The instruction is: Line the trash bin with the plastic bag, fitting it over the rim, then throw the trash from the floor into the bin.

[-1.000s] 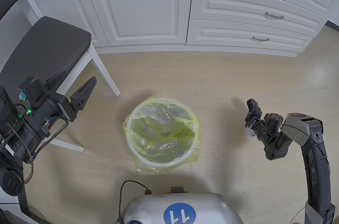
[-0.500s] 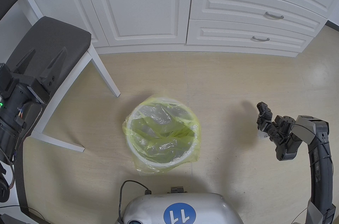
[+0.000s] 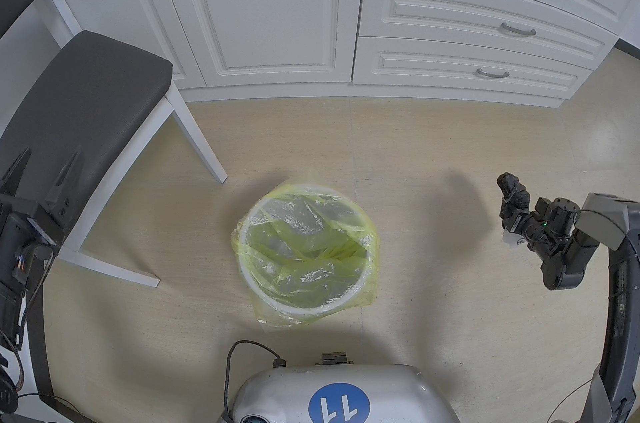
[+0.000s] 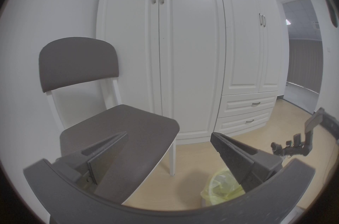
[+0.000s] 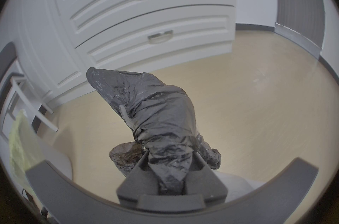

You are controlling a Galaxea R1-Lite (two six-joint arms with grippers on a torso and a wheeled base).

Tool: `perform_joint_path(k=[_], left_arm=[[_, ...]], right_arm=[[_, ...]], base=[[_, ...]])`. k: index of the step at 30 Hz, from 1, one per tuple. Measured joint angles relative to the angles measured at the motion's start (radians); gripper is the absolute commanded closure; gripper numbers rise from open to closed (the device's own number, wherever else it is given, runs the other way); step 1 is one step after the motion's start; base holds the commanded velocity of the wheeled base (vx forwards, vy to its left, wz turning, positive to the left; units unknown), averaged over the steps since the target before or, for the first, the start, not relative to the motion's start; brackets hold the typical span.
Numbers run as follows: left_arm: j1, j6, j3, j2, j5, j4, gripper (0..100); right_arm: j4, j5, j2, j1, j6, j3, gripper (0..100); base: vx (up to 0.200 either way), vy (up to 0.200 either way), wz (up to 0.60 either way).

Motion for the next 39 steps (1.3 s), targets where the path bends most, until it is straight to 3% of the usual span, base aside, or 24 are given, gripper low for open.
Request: perform_joint_path(k=[7, 11, 15, 18, 21, 25, 32, 36, 39], left_arm=[[0.057, 0.0, 0.053, -0.051, 0.004, 0.001, 0], [0.081, 0.015, 0.066, -0.074, 0.006, 0.003, 0], [0.097, 0.028, 0.073, -0.087, 0.007, 0.004, 0], [0.104, 0.03, 0.076, -0.094, 0.008, 0.006, 0], [0.117, 0.032, 0.078, -0.099, 0.008, 0.018, 0], [0.145, 0.034, 0.076, -0.104, 0.008, 0.051, 0], [0.243, 0.039, 0.061, -0.113, 0.007, 0.098, 0], [0.303, 0.054, 0.058, -0.121, 0.001, 0.114, 0], [0.345, 0.069, 0.057, -0.128, -0.004, 0.121, 0]], right_arm=[[-0.026, 0.024, -0.288, 0.039, -0.145, 0.243, 100], [-0.087, 0.117, -0.434, 0.053, -0.184, 0.365, 100], [-0.11, 0.208, -0.544, 0.077, -0.196, 0.467, 100], [-0.11, 0.215, -0.595, 0.129, -0.183, 0.507, 100], [-0.106, 0.206, -0.631, 0.234, -0.146, 0.531, 100], [-0.074, 0.172, -0.658, 0.417, -0.022, 0.535, 100], [-0.022, 0.129, -0.67, 0.709, 0.372, 0.497, 100], [-0.06, 0.12, -0.658, 0.807, 0.546, 0.473, 100], [-0.109, 0.131, -0.628, 0.849, 0.616, 0.462, 100]], base=[[0.0, 0.0, 0.0], [0.0, 0.0, 0.0], [0.0, 0.0, 0.0], [0.0, 0.0, 0.0], [0.0, 0.0, 0.0], [0.0, 0.0, 0.0], [0.0, 0.0, 0.0], [0.0, 0.0, 0.0], [0.0, 0.0, 0.0]])
